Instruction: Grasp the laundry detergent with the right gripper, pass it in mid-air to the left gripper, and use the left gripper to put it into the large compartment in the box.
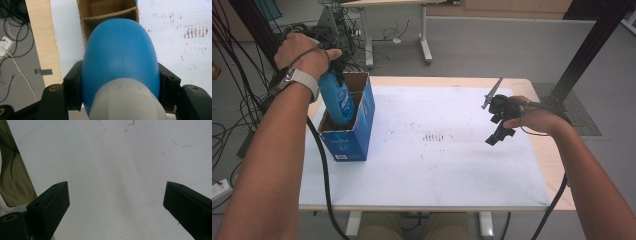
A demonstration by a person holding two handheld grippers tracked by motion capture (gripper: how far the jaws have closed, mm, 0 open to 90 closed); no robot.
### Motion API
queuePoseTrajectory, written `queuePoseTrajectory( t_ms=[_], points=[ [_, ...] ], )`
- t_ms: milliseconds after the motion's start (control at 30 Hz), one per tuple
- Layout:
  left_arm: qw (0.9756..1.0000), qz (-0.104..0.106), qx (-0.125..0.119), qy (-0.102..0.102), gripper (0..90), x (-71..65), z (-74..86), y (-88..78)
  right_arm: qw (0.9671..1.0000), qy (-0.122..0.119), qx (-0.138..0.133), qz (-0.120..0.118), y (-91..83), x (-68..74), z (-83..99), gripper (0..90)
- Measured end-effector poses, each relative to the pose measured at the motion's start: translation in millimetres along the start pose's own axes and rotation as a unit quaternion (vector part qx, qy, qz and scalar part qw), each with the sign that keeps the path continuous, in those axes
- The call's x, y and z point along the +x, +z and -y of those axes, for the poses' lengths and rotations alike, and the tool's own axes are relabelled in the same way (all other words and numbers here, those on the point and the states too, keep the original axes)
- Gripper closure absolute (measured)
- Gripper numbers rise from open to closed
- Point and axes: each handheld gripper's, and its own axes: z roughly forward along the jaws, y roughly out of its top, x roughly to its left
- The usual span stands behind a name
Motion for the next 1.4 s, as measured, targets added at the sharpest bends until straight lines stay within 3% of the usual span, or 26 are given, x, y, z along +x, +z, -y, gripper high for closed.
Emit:
queuePoseTrajectory(
  t_ms=[1400],
  points=[
    [0.9999,-0.009,-0.006,0.001,37.6,-3.3,-1.3,50.1,1.0,0.006,-0.003,-0.002,2.8,-0.2,4.0,6.7]
  ],
)
